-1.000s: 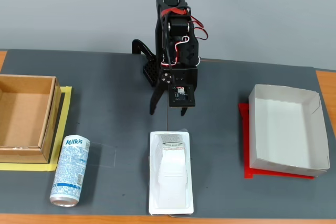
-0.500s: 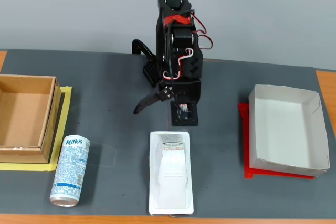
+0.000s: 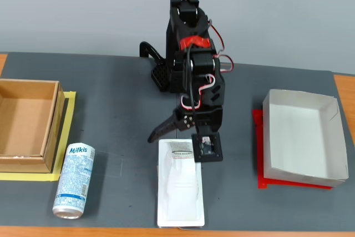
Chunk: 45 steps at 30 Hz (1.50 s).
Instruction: Pick the sandwich and put it in the gray box
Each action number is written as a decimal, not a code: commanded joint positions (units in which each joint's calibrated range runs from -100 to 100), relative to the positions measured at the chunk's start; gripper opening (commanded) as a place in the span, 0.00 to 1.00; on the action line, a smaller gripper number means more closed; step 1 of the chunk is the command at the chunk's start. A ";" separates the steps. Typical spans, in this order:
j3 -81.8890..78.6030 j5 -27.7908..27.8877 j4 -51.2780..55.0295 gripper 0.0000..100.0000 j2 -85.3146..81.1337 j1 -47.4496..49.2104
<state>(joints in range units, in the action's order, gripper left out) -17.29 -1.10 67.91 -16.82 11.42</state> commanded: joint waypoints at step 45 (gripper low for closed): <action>5.57 0.24 -9.06 0.50 18.90 0.92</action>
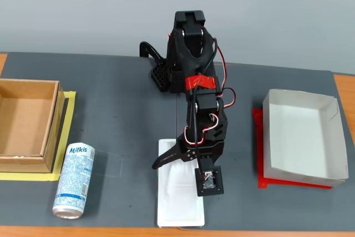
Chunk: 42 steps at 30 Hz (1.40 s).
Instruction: Pick the sandwich and put it in the gray box
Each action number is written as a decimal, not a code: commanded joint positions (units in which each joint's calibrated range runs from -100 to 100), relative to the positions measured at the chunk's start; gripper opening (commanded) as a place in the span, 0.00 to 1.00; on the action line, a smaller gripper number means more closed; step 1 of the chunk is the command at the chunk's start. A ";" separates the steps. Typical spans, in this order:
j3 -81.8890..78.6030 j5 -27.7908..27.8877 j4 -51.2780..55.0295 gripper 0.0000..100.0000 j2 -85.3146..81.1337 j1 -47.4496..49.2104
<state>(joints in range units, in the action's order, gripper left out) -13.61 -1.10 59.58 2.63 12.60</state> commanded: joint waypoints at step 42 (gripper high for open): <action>1.89 0.29 0.05 0.14 -0.90 -0.40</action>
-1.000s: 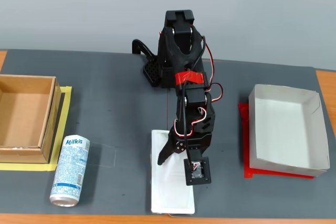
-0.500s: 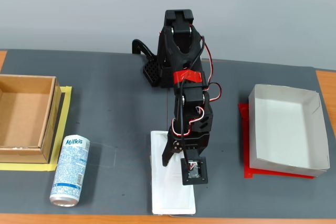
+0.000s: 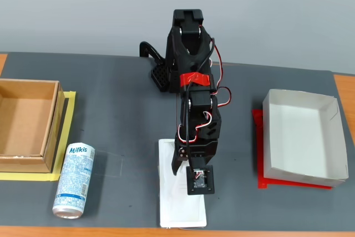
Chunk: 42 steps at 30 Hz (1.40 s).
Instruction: Pick the sandwich and put it in the gray box
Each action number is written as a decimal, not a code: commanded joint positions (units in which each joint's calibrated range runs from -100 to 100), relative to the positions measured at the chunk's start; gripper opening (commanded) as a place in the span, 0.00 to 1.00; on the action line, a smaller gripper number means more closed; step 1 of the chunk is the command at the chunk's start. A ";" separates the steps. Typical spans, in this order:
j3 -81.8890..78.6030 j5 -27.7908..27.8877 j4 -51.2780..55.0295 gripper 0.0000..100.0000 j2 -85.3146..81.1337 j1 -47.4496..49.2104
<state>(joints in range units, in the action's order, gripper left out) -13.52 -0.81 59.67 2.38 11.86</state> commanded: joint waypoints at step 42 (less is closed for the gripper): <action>2.71 -0.42 10.56 0.14 -32.86 6.08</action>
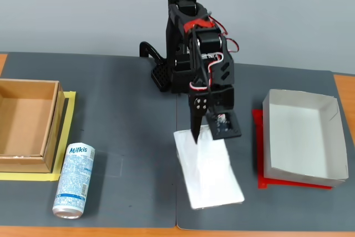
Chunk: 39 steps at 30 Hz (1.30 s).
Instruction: Pick the sandwich and put it in the gray box
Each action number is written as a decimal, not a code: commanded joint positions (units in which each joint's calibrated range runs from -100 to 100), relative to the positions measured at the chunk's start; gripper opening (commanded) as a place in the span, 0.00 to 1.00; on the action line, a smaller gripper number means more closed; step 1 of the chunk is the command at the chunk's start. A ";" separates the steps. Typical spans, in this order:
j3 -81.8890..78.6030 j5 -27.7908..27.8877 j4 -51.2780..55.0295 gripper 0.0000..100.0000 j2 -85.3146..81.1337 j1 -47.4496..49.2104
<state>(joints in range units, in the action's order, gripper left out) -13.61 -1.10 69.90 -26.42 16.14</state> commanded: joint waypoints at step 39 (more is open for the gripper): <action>28.30 -13.46 -1.42 0.14 12.22 40.97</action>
<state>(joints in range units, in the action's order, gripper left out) 9.38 -12.72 69.90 -15.46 55.71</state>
